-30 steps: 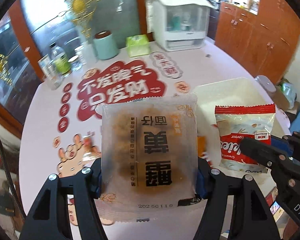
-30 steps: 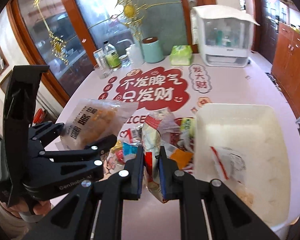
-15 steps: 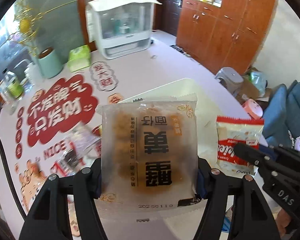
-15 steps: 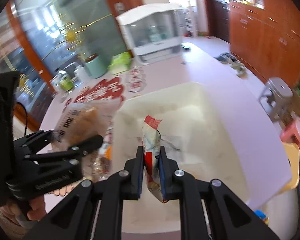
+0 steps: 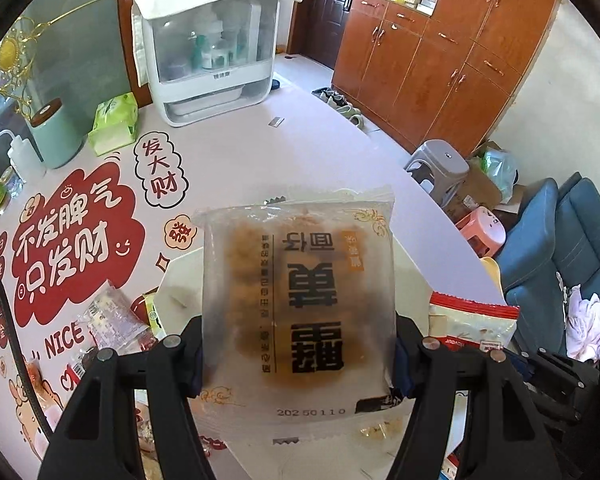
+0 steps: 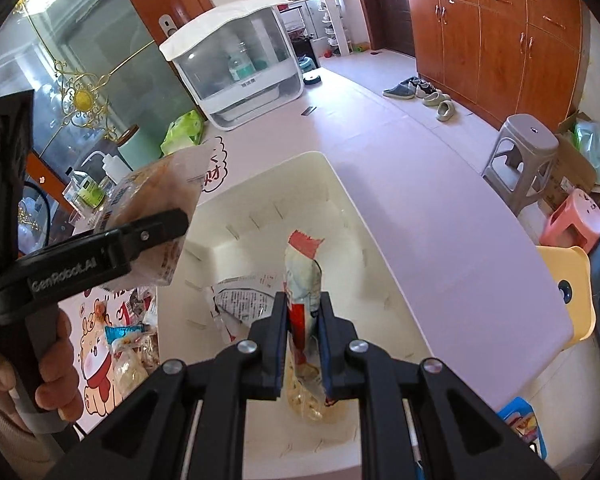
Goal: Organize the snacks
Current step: 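Carry both packs into the white tray and open both tools to release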
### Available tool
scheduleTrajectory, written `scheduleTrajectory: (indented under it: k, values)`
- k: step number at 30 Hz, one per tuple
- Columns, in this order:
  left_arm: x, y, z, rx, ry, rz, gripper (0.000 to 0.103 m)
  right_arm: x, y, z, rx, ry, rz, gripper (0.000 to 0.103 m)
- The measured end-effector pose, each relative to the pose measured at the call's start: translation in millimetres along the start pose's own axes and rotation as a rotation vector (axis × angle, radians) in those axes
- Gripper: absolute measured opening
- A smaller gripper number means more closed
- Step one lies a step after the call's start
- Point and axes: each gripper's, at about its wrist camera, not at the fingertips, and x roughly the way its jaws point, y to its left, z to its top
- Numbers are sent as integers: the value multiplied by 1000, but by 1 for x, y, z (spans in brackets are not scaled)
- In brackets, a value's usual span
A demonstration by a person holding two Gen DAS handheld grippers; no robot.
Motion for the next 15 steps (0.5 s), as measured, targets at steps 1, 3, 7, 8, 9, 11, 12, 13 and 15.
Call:
scheduleTrajectory:
  k: [1, 3, 7, 8, 9, 11, 12, 13, 15]
  values:
    - [2, 1, 1, -3, 5, -2, 66, 1, 0, 2, -2, 0, 0, 14]
    - [9, 6, 3, -28, 31, -38, 66, 2, 0, 4, -5, 0, 3, 14]
    - [20, 11, 5, -59, 73, -84, 66, 8, 3, 10, -11, 7, 6, 14]
    - [22, 12, 6, -58, 76, -77, 66, 10, 3, 12, -12, 10, 4, 14]
    - [23, 12, 6, -56, 78, -70, 67, 11, 4, 13, -13, 11, 1, 14]
    - [27, 13, 8, -54, 85, -67, 67, 15, 6, 17, -15, 15, 3, 14]
    - [28, 13, 9, -58, 91, -74, 67, 17, 7, 18, -16, 19, 0, 15]
    - [30, 15, 9, -64, 102, -88, 67, 19, 8, 19, -18, 20, -1, 15]
    - [34, 15, 11, -66, 117, -95, 68, 23, 9, 22, -21, 26, -5, 15]
